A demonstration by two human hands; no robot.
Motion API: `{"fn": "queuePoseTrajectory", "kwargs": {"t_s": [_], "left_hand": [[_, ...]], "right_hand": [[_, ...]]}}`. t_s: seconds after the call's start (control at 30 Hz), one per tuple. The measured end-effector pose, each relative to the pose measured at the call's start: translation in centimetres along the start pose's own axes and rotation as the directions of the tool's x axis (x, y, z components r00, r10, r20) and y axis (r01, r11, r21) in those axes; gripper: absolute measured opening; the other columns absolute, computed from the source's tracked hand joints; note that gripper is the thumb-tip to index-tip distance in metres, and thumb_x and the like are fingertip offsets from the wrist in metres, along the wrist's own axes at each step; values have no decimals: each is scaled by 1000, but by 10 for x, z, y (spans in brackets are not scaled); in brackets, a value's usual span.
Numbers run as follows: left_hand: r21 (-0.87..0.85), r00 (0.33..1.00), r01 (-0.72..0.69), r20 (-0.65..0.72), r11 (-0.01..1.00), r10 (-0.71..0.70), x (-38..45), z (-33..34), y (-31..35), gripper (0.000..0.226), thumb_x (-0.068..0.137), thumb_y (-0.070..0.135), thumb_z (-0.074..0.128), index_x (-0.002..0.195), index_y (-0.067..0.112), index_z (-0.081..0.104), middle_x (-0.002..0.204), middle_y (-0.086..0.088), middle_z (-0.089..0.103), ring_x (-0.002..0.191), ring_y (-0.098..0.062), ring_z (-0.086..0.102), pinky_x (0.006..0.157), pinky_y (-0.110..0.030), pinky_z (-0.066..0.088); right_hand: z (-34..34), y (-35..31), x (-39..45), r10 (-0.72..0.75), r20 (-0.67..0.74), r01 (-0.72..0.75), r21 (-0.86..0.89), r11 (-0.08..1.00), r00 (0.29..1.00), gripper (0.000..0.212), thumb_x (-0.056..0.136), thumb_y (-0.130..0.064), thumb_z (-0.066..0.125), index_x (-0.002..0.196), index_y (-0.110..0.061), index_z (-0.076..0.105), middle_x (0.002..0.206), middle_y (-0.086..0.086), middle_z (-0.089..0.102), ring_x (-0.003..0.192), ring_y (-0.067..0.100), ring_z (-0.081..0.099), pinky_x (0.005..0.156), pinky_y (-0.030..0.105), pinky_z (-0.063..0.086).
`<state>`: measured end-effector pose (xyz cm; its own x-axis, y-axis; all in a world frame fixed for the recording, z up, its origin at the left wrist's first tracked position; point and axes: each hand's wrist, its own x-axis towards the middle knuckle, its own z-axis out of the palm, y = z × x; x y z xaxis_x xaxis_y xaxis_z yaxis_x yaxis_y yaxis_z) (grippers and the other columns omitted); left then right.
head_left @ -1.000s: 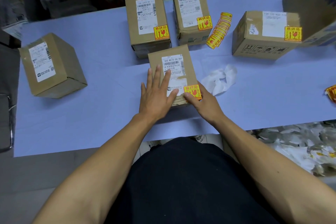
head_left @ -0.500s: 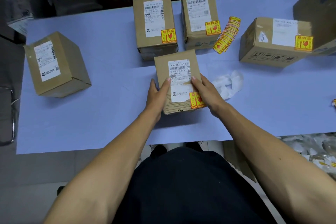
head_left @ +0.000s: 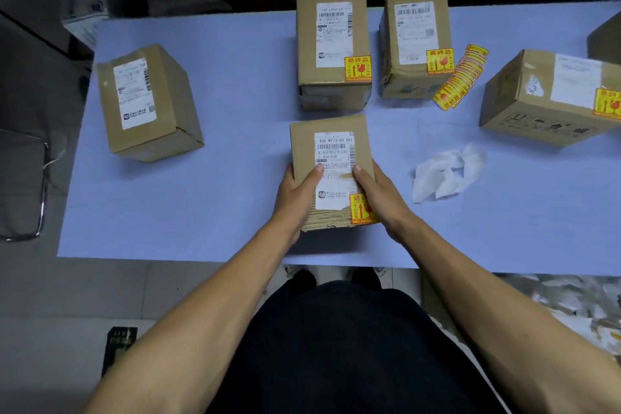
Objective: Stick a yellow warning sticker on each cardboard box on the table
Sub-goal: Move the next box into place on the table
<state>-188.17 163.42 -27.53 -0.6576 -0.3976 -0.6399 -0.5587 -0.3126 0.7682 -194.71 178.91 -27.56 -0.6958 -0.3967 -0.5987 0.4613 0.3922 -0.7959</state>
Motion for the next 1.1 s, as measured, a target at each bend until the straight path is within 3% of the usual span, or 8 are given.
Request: {"fn": "queuePoseTrajectory", "kwargs": {"t_s": [0.23, 0.33, 0.47, 0.6, 0.73, 0.83, 0.9, 1.1], "left_hand": [[-47, 995, -53, -89, 997, 49, 8, -78, 23, 31, 95, 33, 65, 124, 25, 59, 113, 2, 74, 98, -16, 73, 82, -33, 60], [-81, 990, -92, -113, 992, 83, 19, -104, 43, 29, 95, 30, 66, 122, 22, 61, 113, 0, 74, 98, -17, 74, 80, -33, 60], [-122, 986, -130, -121, 984, 115, 40, -132, 74, 34, 94, 30, 67, 125, 18, 61, 115, -3, 74, 103, -22, 72, 92, -42, 58], [-114, 984, -141, -124, 983, 127, 69, -149, 110, 38, 92, 33, 69, 125, 15, 62, 116, -6, 74, 104, -25, 71, 94, -46, 56], [-91, 994, -40, -107, 995, 30, 102, -155, 147, 42, 88, 39, 72, 121, 14, 64, 107, -7, 76, 90, -25, 75, 79, -45, 62], [-47, 997, 10, -70, 999, -13, 126, -159, 165, 41, 89, 43, 71, 118, 16, 61, 100, -5, 77, 78, -21, 77, 59, -32, 61], [-27, 998, 6, -60, 1000, -7, 143, -159, 169, 33, 90, 43, 69, 112, 19, 63, 98, -2, 77, 76, -18, 76, 54, -26, 57], [-4, 997, 11, -78, 1000, -11, 185, -154, 163, 19, 90, 40, 69, 92, 22, 67, 91, 5, 76, 85, -16, 75, 78, -35, 62]], "right_hand": [[73, -41, 14, -44, 74, 47, -35, 998, 996, 33, 100, -54, 42, 131, -43, 48, 125, -8, 67, 109, 17, 67, 98, 53, 52], [98, -64, 28, -90, 67, 94, -50, 994, 994, 40, 101, -53, 42, 137, -38, 48, 127, -7, 66, 111, 15, 66, 101, 48, 51], [124, -96, 52, -121, 57, 123, -37, 992, 991, 36, 100, -52, 44, 132, -37, 50, 128, -6, 66, 113, 13, 65, 102, 39, 50], [139, -130, 84, -144, 23, 144, 19, 989, 989, 28, 100, -46, 49, 122, -30, 57, 117, -10, 69, 102, 2, 66, 85, 24, 50], [140, -160, 123, -39, 31, 38, 50, 998, 999, 34, 98, -47, 51, 113, -20, 65, 88, -9, 78, 77, 7, 73, 63, 20, 53], [139, -172, 151, -16, 41, 15, 27, 1000, 999, 40, 97, -51, 49, 115, -18, 64, 94, -2, 78, 86, 16, 74, 80, 33, 58], [139, -174, 166, -7, 32, 6, 31, 999, 999, 44, 97, -52, 48, 119, -17, 63, 102, 2, 77, 95, 21, 74, 90, 39, 57], [146, -171, 198, 26, 1, -26, 79, 997, 1000, 42, 100, -47, 46, 125, -16, 59, 111, 6, 75, 101, 24, 72, 95, 44, 56]]}}
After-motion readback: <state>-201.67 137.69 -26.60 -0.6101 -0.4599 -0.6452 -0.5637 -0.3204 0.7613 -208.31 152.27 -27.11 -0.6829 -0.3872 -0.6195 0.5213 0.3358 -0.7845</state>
